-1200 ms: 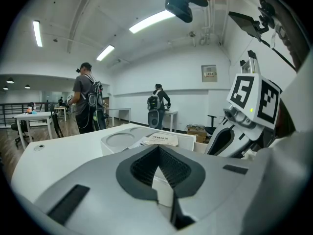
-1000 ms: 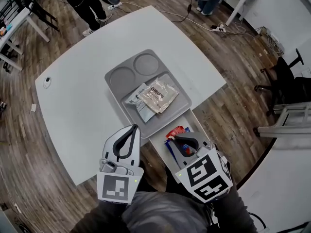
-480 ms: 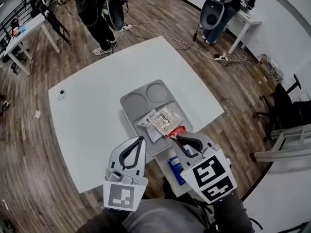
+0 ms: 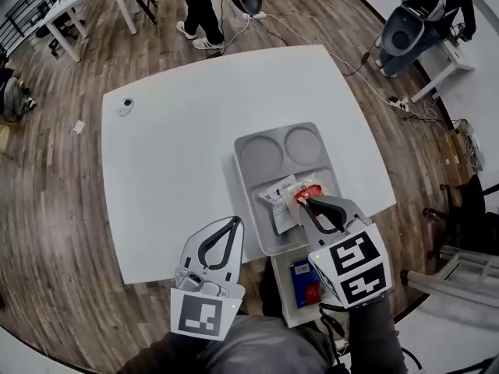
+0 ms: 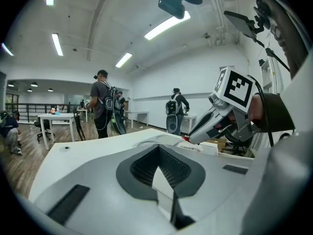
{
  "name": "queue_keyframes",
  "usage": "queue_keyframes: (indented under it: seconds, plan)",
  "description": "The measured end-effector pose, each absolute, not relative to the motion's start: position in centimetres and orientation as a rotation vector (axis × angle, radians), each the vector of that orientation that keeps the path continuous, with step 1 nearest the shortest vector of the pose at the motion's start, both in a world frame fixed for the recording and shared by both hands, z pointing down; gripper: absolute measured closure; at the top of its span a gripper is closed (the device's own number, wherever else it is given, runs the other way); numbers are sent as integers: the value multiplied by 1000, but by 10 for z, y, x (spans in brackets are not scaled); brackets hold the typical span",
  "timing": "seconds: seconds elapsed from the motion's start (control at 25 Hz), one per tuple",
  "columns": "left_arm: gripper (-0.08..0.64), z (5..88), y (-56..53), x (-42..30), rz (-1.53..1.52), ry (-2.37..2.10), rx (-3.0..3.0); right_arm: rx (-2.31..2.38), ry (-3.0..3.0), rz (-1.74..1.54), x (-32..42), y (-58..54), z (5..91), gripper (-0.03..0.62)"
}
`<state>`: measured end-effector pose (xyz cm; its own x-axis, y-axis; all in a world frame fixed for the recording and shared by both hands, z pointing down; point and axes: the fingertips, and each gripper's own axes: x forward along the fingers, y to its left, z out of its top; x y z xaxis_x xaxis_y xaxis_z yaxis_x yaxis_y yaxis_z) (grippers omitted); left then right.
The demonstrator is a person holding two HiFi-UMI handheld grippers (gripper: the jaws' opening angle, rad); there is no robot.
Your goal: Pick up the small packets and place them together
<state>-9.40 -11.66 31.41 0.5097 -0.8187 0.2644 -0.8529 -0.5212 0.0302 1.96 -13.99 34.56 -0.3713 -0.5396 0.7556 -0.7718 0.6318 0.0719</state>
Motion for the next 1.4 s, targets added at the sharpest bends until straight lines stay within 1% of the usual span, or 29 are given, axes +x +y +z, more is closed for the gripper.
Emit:
queue_keyframes:
  seconds: [0.2, 0.4, 0.68, 0.88, 1.08, 1.28, 1.4]
  plan:
    - [560, 322, -116, -105, 334, -1480, 2558, 952, -2091, 393, 6, -139, 360, 513]
    - [560, 317, -115, -107, 342, -1486, 2556, 932, -2137, 401, 0, -138, 350, 468]
    - [560, 306, -99, -91, 306, -1423, 2575, 1023, -2163, 328, 12, -119, 311, 466]
    - [560, 304, -84, -57, 280, -1286, 2685, 1098, -2121, 344, 38, -85, 301, 466]
    - [560, 306, -70, -26, 270, -1154, 2751, 1135, -2045, 408, 63, -45, 323, 466]
    - [560, 319, -61, -16, 320, -1090, 2762, 1022, -2011, 485, 54, -9, 366, 465]
    - [560, 328, -59, -14, 351, -1075, 2752, 936, -1974, 504, 46, 4, 391, 420]
